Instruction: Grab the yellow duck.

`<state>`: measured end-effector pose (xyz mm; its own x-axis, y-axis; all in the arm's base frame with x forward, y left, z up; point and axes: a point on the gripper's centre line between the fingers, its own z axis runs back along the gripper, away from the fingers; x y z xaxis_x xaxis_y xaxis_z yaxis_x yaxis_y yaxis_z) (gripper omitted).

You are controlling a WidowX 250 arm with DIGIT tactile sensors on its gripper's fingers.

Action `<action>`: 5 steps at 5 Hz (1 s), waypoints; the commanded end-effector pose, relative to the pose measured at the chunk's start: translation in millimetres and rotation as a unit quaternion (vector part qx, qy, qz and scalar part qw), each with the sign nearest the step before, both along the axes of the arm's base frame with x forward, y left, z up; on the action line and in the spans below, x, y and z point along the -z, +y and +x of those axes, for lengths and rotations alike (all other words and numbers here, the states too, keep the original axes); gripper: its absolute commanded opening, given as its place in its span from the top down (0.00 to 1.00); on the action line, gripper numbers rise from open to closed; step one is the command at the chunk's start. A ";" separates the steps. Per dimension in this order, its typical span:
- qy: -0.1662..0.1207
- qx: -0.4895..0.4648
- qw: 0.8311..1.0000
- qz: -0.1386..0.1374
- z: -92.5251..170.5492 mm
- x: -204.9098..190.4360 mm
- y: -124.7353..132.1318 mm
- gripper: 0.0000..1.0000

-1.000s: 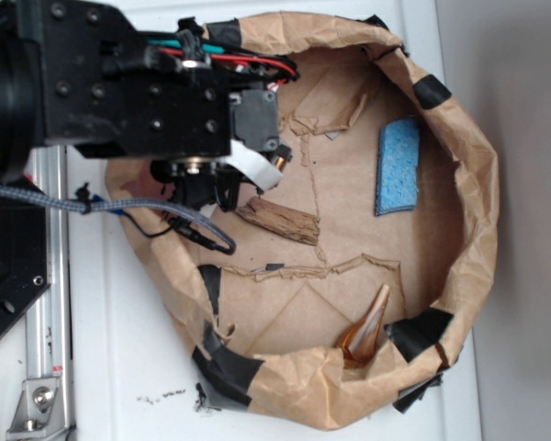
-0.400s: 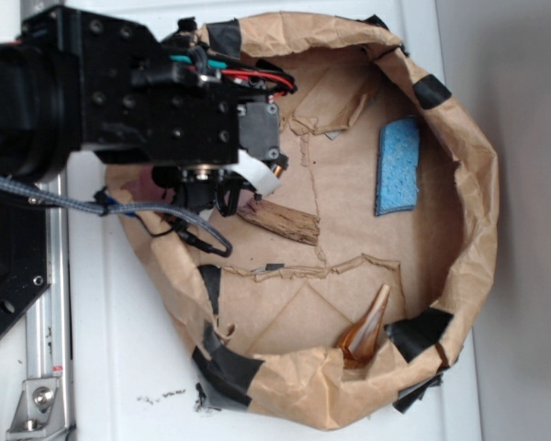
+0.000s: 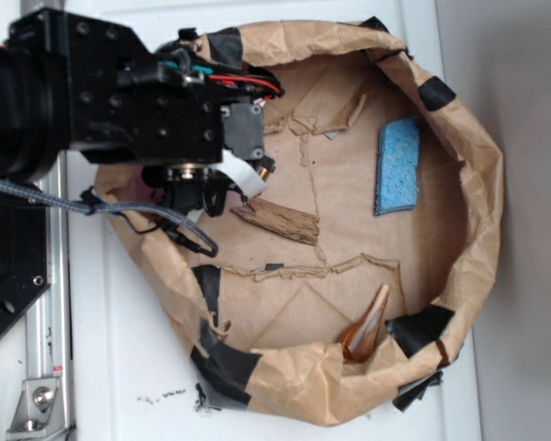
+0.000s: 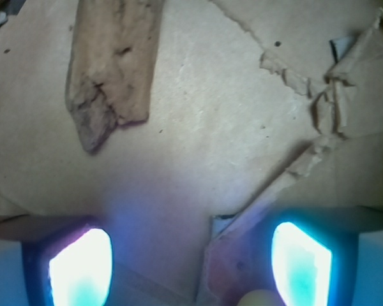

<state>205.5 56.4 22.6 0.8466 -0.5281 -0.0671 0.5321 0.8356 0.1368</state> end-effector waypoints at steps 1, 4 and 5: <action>0.002 -0.051 0.999 0.019 -0.4 3.9 37.2 0.00; -0.001 -0.056 0.997 0.048 -2.9 -3.1 45.1 0.00; -0.012 -0.057 0.997 0.045 -5.0 -10.4 44.3 0.00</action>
